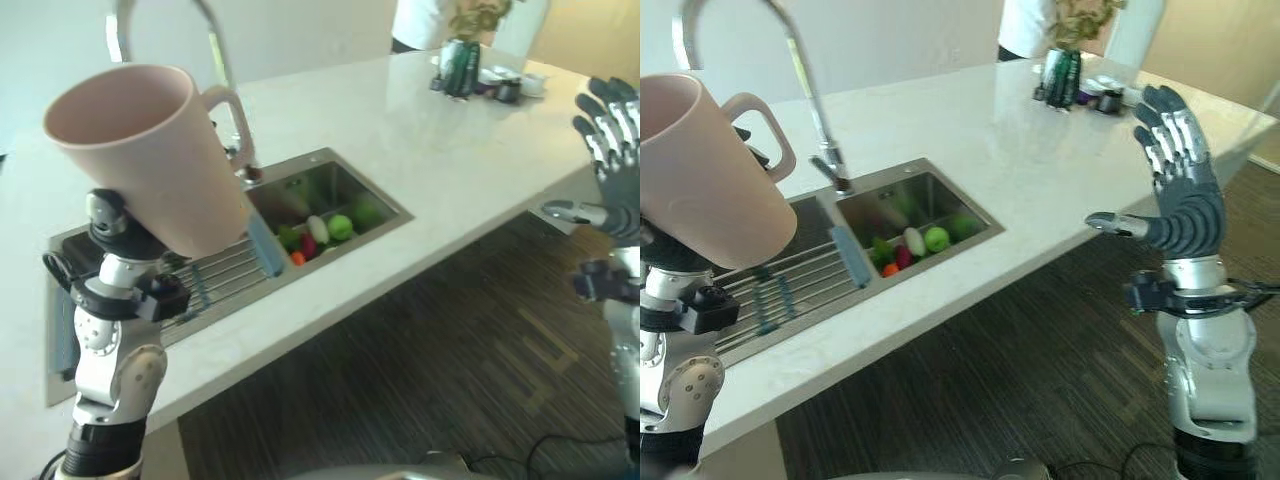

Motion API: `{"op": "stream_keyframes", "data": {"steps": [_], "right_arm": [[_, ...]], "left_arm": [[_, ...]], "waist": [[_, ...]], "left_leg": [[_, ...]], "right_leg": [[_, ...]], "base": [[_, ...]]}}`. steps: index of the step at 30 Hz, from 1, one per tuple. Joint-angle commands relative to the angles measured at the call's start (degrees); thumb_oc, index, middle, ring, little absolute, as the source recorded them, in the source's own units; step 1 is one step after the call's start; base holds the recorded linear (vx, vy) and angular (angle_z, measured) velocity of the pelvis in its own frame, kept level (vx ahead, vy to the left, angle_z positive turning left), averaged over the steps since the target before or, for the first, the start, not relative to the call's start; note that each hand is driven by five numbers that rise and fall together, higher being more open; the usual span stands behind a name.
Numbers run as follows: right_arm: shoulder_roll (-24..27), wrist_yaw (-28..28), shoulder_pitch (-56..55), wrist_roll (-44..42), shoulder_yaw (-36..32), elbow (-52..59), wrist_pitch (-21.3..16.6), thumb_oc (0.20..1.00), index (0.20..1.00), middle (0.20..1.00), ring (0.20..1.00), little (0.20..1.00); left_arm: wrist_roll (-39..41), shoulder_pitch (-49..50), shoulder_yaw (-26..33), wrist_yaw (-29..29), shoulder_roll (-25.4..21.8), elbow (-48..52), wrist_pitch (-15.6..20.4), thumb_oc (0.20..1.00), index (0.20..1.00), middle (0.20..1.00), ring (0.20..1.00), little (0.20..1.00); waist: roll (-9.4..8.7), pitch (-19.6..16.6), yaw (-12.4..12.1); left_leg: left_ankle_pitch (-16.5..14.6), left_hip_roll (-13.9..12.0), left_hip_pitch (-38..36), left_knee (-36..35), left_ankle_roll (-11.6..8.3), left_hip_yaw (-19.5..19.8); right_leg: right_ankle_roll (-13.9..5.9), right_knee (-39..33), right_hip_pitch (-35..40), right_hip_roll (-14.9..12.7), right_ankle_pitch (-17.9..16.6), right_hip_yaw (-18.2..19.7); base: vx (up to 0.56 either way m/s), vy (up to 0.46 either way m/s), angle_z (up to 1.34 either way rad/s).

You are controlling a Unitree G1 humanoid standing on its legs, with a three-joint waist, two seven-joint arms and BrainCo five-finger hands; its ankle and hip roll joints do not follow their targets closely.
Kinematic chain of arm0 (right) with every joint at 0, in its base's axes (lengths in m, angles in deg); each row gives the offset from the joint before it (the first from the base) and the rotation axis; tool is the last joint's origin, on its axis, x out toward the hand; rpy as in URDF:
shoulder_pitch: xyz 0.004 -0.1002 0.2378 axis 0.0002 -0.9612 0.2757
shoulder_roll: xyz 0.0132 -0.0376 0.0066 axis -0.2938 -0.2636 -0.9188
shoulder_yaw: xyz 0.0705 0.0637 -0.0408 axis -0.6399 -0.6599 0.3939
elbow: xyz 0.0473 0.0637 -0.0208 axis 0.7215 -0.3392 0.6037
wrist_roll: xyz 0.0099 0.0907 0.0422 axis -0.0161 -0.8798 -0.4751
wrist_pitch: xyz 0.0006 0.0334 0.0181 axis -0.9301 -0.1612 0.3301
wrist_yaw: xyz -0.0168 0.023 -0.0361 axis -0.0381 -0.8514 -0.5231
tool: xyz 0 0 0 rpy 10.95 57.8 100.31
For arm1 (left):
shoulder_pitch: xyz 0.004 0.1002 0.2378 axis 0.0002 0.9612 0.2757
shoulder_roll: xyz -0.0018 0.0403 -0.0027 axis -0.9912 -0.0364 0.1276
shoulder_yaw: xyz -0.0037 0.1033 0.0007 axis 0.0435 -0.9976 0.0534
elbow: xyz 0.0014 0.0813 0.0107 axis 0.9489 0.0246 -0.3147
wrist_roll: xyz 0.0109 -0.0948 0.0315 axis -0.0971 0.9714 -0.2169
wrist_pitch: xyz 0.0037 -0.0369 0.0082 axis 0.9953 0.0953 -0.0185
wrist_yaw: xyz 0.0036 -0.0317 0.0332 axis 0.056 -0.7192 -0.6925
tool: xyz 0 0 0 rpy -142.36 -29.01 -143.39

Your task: Place the dishes in the dishwasher.

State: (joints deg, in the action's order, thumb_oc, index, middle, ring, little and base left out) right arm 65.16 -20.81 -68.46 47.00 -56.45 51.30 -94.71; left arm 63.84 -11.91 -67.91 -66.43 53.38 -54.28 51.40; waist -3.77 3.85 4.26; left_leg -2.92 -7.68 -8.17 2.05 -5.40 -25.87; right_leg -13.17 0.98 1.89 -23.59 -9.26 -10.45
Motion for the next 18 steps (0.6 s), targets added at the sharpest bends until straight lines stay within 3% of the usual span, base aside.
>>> {"op": "stream_keyframes", "data": {"steps": [1, 4, 8, 9, 12, 18], "right_arm": [[4.8, -1.9, 0.9, -2.7, -4.0, 3.5, -2.8, 1.0, 1.0, 1.0, 1.0, 1.0], [6.1, -1.9, 1.1, -4.4, -5.4, 2.7, -2.6, 1.0, 1.0, 1.0, 1.0, 1.0], [5.2, -3.8, 0.4, -4.8, -5.2, 4.0, -4.7, 1.0, 1.0, 1.0, 1.0, 1.0], [4.4, 3.0, -2.6, -3.7, -4.2, 4.2, -7.1, 1.0, 1.0, 1.0, 1.0, 1.0], [5.0, 1.2, -3.6, -4.1, -4.9, 4.6, -6.4, 1.0, 1.0, 1.0, 1.0, 1.0], [3.4, 0.4, -6.1, -4.0, -6.9, 5.1, -6.5, 1.0, 1.0, 1.0, 1.0, 1.0]], "left_arm": [[0.7, -0.9, 1.6, -0.2, 0.3, 1.3, 4.0, 0.2, 0.2, 0.2, 0.2, 0.2], [1.8, -0.3, 1.1, -1.6, 1.5, 1.6, 3.9, 0.2, 0.2, 0.2, 0.2, 0.2], [1.2, 0.1, 1.3, -5.0, 1.8, 2.3, 2.0, 0.2, 0.2, 0.2, 0.2, 0.2], [2.9, 1.6, 1.0, -0.5, 4.4, 0.8, 11.3, 0.2, 0.2, 0.2, 0.2, 0.2], [3.5, 0.2, 0.8, 0.0, 3.5, 0.0, 11.4, 0.2, 0.2, 0.2, 0.2, 0.2], [3.2, 0.2, 2.2, 0.1, 3.7, -0.2, 9.8, 0.2, 0.2, 0.2, 0.2, 0.2]], "waist": [[3.18, -0.6, 0.3], [2.83, -0.2, 0.7], [2.67, -0.4, 0.4], [3.3, -0.5, -0.8], [3.67, -1.8, -0.1], [3.45, -3.3, 0.8]], "left_leg": [[-1.1, -0.9, -5.5, -2.6, 0.11, 5.1], [0.4, -2.2, -6.0, -3.8, -0.41, 6.7], [2.3, -3.0, -6.3, -6.8, -1.18, 7.9], [12.2, -1.6, 8.0, -7.0, -2.73, 16.0], [10.1, 0.1, 6.8, -7.0, -1.71, 17.8], [8.6, 0.9, 4.8, -7.0, -0.65, 15.9]], "right_leg": [[1.11, -4.2, 0.3, 4.6, -4.2, -4.0], [1.47, -3.1, -0.2, 7.2, -3.1, -1.1], [1.22, -5.5, 1.3, 8.8, -2.3, -2.0], [7.0, -6.0, 2.1, 19.7, 3.6, 3.7], [7.06, -6.0, 1.9, 19.4, 3.9, 4.1], [6.23, -6.0, 2.1, 18.3, 3.6, 3.8]], "base": [[-0.06, -0.418, -0.64], [-0.09, -0.395, -0.16], [-0.06, -0.271, 0.02], [-0.01, -0.134, 0.02], [0.1, 0.086, 0.06], [0.12, 0.073, -0.01]]}}
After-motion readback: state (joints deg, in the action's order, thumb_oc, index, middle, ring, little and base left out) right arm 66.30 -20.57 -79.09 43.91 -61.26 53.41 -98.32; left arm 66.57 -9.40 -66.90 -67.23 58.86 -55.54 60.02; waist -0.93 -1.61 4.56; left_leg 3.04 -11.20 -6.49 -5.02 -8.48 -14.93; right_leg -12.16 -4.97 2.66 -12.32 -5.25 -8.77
